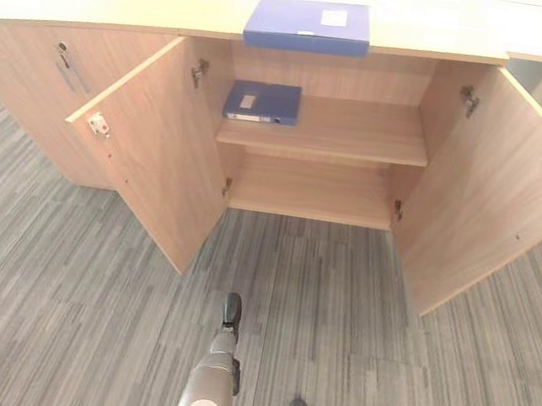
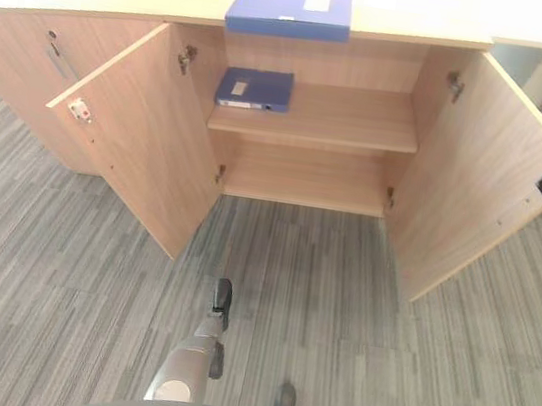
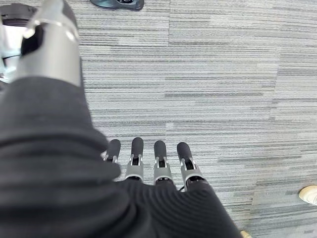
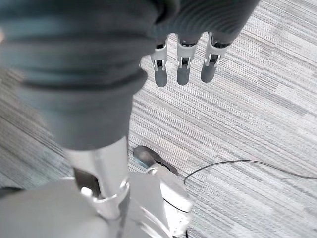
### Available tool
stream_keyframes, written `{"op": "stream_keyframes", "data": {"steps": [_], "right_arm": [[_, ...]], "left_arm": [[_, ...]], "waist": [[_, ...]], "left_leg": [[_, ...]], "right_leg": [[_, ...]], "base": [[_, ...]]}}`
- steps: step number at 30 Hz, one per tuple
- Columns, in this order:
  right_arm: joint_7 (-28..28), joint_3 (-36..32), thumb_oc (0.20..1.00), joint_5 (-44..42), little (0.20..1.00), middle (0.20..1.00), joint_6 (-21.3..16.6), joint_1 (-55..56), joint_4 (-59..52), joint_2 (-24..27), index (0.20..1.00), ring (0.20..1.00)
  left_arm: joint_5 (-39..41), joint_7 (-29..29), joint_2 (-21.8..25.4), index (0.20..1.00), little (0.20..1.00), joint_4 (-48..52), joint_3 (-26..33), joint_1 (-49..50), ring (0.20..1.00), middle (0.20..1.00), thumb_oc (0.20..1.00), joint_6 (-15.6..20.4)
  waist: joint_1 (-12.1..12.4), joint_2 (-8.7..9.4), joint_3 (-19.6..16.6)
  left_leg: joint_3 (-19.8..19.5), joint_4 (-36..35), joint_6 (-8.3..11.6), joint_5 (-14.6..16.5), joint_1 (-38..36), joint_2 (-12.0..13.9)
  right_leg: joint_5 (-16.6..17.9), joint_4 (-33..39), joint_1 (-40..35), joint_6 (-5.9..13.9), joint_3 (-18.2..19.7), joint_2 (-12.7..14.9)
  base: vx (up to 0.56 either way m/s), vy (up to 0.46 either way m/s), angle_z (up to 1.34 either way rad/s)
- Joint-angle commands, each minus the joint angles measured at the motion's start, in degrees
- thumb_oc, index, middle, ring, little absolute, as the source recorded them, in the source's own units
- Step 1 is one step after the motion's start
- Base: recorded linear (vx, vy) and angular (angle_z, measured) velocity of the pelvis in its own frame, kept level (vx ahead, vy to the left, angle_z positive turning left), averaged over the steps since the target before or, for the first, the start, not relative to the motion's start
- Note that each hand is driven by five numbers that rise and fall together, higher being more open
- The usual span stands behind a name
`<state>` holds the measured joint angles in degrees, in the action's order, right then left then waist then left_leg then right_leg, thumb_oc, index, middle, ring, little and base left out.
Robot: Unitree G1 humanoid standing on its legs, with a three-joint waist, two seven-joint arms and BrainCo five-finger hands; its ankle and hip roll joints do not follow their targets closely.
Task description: Put the empty folder in the office cabinet
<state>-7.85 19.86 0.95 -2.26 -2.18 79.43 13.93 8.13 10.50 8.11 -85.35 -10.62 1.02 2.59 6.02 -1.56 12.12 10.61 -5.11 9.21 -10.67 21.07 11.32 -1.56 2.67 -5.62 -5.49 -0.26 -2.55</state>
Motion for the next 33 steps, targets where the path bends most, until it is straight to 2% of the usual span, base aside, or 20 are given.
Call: {"op": "stream_keyframes", "data": {"steps": [1, 4, 5, 6, 8, 10, 13, 14, 15, 16, 18, 19, 22, 23, 24, 25, 30, 31, 32, 33], "right_arm": [[0.9, 0.1, 1.0, -1.9, 1.0, 1.0, -0.5, 2.4, 0.1, 2.9, 1.0, 1.0], [1.0, 0.1, 1.0, -1.6, 1.0, 1.0, -0.5, 2.1, -0.9, 3.6, 1.0, 1.0], [1.0, 0.3, 1.0, -0.8, 1.0, 1.0, -0.5, 1.8, -1.3, 3.9, 1.0, 1.0], [1.2, 1.0, 1.0, 1.2, 1.0, 1.0, -0.4, 1.4, -1.4, 3.7, 1.0, 1.0], [1.2, 1.2, 1.0, 1.6, 1.0, 1.0, -0.3, 1.2, -1.1, 3.4, 1.0, 1.0], [0.8, 1.3, 1.0, 1.9, 1.0, 1.0, -0.1, 0.9, -0.7, 3.0, 1.0, 1.0], [0.3, 2.5, 1.0, 1.2, 1.0, 1.0, -0.4, -1.7, -1.8, 2.1, 1.0, 1.0], [0.2, 3.1, 1.0, 1.1, 1.0, 1.0, -0.6, -2.8, -2.8, 1.8, 1.0, 1.0], [0.5, 4.6, 1.0, 0.8, 1.0, 1.0, -1.2, -5.4, -6.6, 1.3, 1.0, 1.0], [0.9, 5.7, 1.0, 1.6, 1.0, 1.0, -1.5, -6.7, -8.5, 1.4, 1.0, 1.0], [1.8, 7.5, 1.0, 4.0, 1.0, 1.0, -1.9, -7.4, -9.9, 1.6, 1.0, 1.0], [2.6, 9.3, 1.0, 6.8, 1.0, 1.0, -2.1, -9.1, -11.2, 2.4, 1.0, 1.0], [2.9, 9.3, 1.0, 7.3, 1.0, 1.0, -1.9, -9.2, -11.3, 2.9, 1.0, 1.0], [2.6, 9.0, 1.0, 7.3, 1.0, 1.0, -1.5, -8.9, -10.9, 2.8, 1.0, 1.0], [2.4, 8.8, 1.0, 7.3, 1.0, 1.0, -1.3, -8.4, -10.5, 2.5, 1.0, 1.0], [2.1, 8.7, 1.0, 7.4, 1.0, 1.0, -1.0, -7.7, -10.2, 2.1, 1.0, 1.0], [2.5, 8.3, 1.0, 7.8, 1.0, 1.0, -0.9, -7.3, -10.3, 2.2, 1.0, 1.0], [2.5, 8.5, 1.0, 8.4, 1.0, 1.0, -1.1, -7.1, -9.9, 2.2, 1.0, 1.0], [2.5, 8.5, 1.0, 8.4, 1.0, 1.0, -1.1, -7.1, -9.9, 2.2, 1.0, 1.0], [2.1, 9.3, 1.0, 9.3, 1.0, 1.0, -0.9, -7.1, -9.1, 1.7, 1.0, 1.0]], "left_arm": [[-3.0, -1.1, 2.3, 1.0, 1.0, 1.7, 0.5, 2.9, 1.0, 1.0, 1.0, 0.8], [-3.3, -1.2, 3.1, 1.0, 1.0, 2.5, 0.6, 3.2, 1.0, 1.0, 1.0, 0.9], [-3.5, -1.3, 3.9, 1.0, 1.0, 2.7, 1.0, 2.8, 1.0, 1.0, 1.0, 1.0], [-3.5, -1.5, 5.1, 1.0, 1.0, 2.7, 1.3, 2.0, 1.0, 1.0, 1.0, 0.9], [-3.6, -1.7, 5.6, 1.0, 1.0, 2.5, 1.2, 1.5, 1.0, 1.0, 1.0, 0.9], [-3.5, -1.8, 7.0, 1.0, 1.0, 1.8, 1.5, 0.1, 1.0, 1.0, 1.0, 0.7], [-2.8, -1.8, 8.4, 1.0, 1.0, 1.2, 1.9, -1.3, 1.0, 1.0, 1.0, 0.6], [-2.6, -1.9, 8.3, 1.0, 1.0, 1.4, 1.8, -1.2, 1.0, 1.0, 1.0, 0.6], [-2.5, -2.3, 8.1, 1.0, 1.0, 2.0, 0.8, -1.1, 1.0, 1.0, 1.0, 0.9], [-2.4, -2.4, 8.0, 1.0, 1.0, 2.4, 0.0, -1.3, 1.0, 1.0, 1.0, 0.9], [-2.4, -2.5, 8.1, 1.0, 1.0, 2.9, -0.9, -2.0, 1.0, 1.0, 1.0, 0.8], [-2.1, -2.6, 9.2, 1.0, 1.0, 3.8, -1.5, -3.6, 1.0, 1.0, 1.0, 0.8], [-1.9, -2.7, 9.5, 1.0, 1.0, 4.1, -1.6, -4.4, 1.0, 1.0, 1.0, 0.8], [-1.9, -2.8, 9.8, 1.0, 1.0, 4.4, -1.6, -5.1, 1.0, 1.0, 1.0, 1.1], [-2.4, -3.1, 9.7, 1.0, 1.0, 4.4, -1.5, -5.5, 1.0, 1.0, 1.0, 1.2], [-2.7, -3.5, 9.5, 1.0, 1.0, 4.4, -1.6, -5.8, 1.0, 1.0, 1.0, 1.4], [-2.9, -4.1, 9.8, 1.0, 1.0, 5.4, -1.6, -4.9, 1.0, 1.0, 1.0, 1.9], [-3.0, -4.3, 9.9, 1.0, 1.0, 5.7, -1.9, -4.9, 1.0, 1.0, 1.0, 2.3], [-3.0, -4.3, 9.9, 1.0, 1.0, 5.7, -1.9, -4.9, 1.0, 1.0, 1.0, 2.3], [-2.3, -4.4, 9.6, 1.0, 1.0, 5.8, -1.8, -5.1, 1.0, 1.0, 1.0, 2.6]], "waist": [[0.4, -0.26, -3.3], [1.5, -0.16, -4.3], [1.9, 0.19, -5.1], [2.5, 1.06, -6.3], [2.8, 1.97, -6.8], [3.2, 3.91, -7.9], [3.4, 7.21, -8.8], [3.5, 7.11, -8.8], [2.9, 6.54, -8.0], [2.4, 5.7, -7.5], [1.4, 4.81, -6.8], [-0.8, 4.36, -5.6], [-1.8, 4.13, -5.2], [-3.0, 4.4, -5.1], [-3.7, 4.67, -4.8], [-4.5, 5.05, -4.8], [-4.4, 6.21, -5.5], [-4.1, 6.3, -6.3], [-4.1, 6.3, -6.3], [-3.7, 6.04, -7.3]], "left_leg": [[3.6, 0.1, -2.66, -4.3, 1.3, 1.5], [3.5, 0.1, -1.99, -6.2, 1.7, 2.3], [2.7, 0.1, -2.26, -6.1, 1.6, 2.3], [1.7, 0.7, -2.5, -8.0, 1.7, 2.1], [1.8, 1.8, -2.67, -8.8, 2.0, 1.6], [1.8, 5.0, -3.48, -8.3, 2.0, 0.3], [2.3, 6.6, -6.1, -4.0, 0.8, -3.2], [2.9, 6.6, -6.68, -2.9, -0.1, -3.3], [4.1, 5.7, -7.91, -0.8, -3.5, -4.0], [4.3, 5.1, -8.6, 0.3, -5.9, -4.0], [4.2, 4.1, -9.06, 1.4, -8.4, -4.0], [4.1, 2.5, -8.94, 4.1, -13.7, -4.9], [3.8, 2.5, -8.55, 5.2, -15.4, -4.9], [4.1, 2.9, -7.74, 7.2, -17.8, -4.9], [3.6, 2.9, -7.16, 8.1, -19.3, -4.8], [3.0, 3.4, -6.13, 9.0, -20.9, -4.1], [1.0, 4.7, -4.32, 9.5, -22.0, -2.7], [0.4, 4.7, -3.31, 9.6, -22.4, -1.3], [0.4, 4.7, -3.31, 9.6, -22.4, -1.3], [0.1, 4.6, -2.33, 9.2, -22.9, 0.2]], "right_leg": [[-9.8, -0.2, -11.9, 7.82, 4.1, 3.6], [-11.5, -0.3, -13.9, 8.21, 6.5, 4.4], [-12.4, -0.5, -14.9, 8.84, 7.4, 5.0], [-13.1, -1.1, -15.9, 9.79, 8.5, 6.3], [-13.1, -1.6, -16.4, 10.33, 8.6, 7.4], [-10.3, -3.4, -15.7, 11.97, 8.9, 9.6], [4.5, -11.3, -11.2, 15.34, 9.9, 12.3], [8.4, -14.4, -9.1, 16.28, 9.7, 12.4], [15.8, -21.8, -4.4, 16.34, 6.7, 13.8], [17.2, -26.0, -1.0, 15.5, 4.5, 14.3], [16.9, -28.9, 2.3, 15.01, 2.4, 14.1], [10.0, -26.7, 7.3, 13.9, -3.9, 15.4], [7.6, -22.8, 8.3, 13.68, -6.7, 15.9], [6.4, -14.3, 10.6, 14.39, -9.1, 17.2], [6.9, -9.9, 9.9, 15.03, -9.9, 18.0], [9.0, -5.6, 10.3, 16.16, -9.9, 19.4], [13.7, -5.1, 9.7, 17.66, -6.4, 21.8], [13.6, -5.3, 8.3, 18.09, -3.8, 21.7], [13.6, -5.3, 8.3, 18.09, -3.8, 21.7], [9.5, -4.4, 6.6, 17.89, -3.2, 20.6]], "base": [[0.33, 0.202, -0.35], [0.39, 0.227, -0.43], [0.66, 0.329, -0.55], [0.67, 0.311, -0.64], [0.44, 0.182, -0.47], [0.4, 0.149, -0.52], [0.38, 0.178, -0.16], [0.37, 0.27, -0.05], [0.35, 0.298, -0.33], [0.36, 0.325, -0.56], [0.26, 0.189, -0.47], [0.25, 0.105, 0.28], [0.3, 0.007, 0.34], [0.34, -0.117, 0.45], [0.53, -0.21, 0.38], [0.3, -0.142, 0.28], [0.19, -0.231, 0.69], [0.13, -0.31, 0.68], [0.15, -0.379, 0.52], [0.09, -0.244, 0.16]]}}
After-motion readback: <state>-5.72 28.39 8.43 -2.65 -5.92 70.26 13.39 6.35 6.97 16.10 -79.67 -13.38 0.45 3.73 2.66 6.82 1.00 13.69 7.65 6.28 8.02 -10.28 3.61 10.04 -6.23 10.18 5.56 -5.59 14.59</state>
